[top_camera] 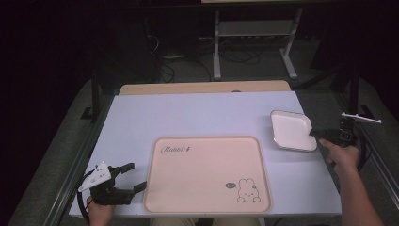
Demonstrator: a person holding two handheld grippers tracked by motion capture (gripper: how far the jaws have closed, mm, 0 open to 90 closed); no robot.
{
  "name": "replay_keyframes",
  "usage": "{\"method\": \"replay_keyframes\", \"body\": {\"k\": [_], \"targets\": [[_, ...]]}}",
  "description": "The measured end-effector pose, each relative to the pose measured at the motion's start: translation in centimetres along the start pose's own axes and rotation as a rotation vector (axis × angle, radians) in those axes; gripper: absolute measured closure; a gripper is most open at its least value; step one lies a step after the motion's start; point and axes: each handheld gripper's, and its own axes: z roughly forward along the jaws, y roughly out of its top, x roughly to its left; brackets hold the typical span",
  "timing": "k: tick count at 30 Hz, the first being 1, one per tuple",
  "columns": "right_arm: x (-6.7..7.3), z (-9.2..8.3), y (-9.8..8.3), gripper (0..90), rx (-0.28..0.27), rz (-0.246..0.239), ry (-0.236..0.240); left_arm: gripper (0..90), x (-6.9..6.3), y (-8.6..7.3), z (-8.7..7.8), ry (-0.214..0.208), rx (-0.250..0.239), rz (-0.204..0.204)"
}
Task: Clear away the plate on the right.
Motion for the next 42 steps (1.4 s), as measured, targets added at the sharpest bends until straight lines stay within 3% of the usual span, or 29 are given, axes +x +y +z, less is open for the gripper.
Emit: {"method": "replay_keyframes", "body": {"k": [12,17,22,42], "targets": [[0.8,-1.9,-2.0,88.6,-0.023,0.011,0.059,14.0,0.0,0.1,-0.2,0.002,-0.005,0.003],[1.0,-2.5,-2.6,88.6,-0.015,0.002,0.055,14.0,-0.1,0.1,-0.2,0.0,-0.011,0.006],[1.3,-3.2,-3.6,88.6,-0.025,0.014,0.081,14.0,-0.1,0.1,-0.3,0.004,-0.011,0.002],[4.1,-5.0,-7.2,88.6,-0.019,0.017,0.163,14.0,-0.1,0.1,-0.4,0.003,-0.017,0.004]]}}
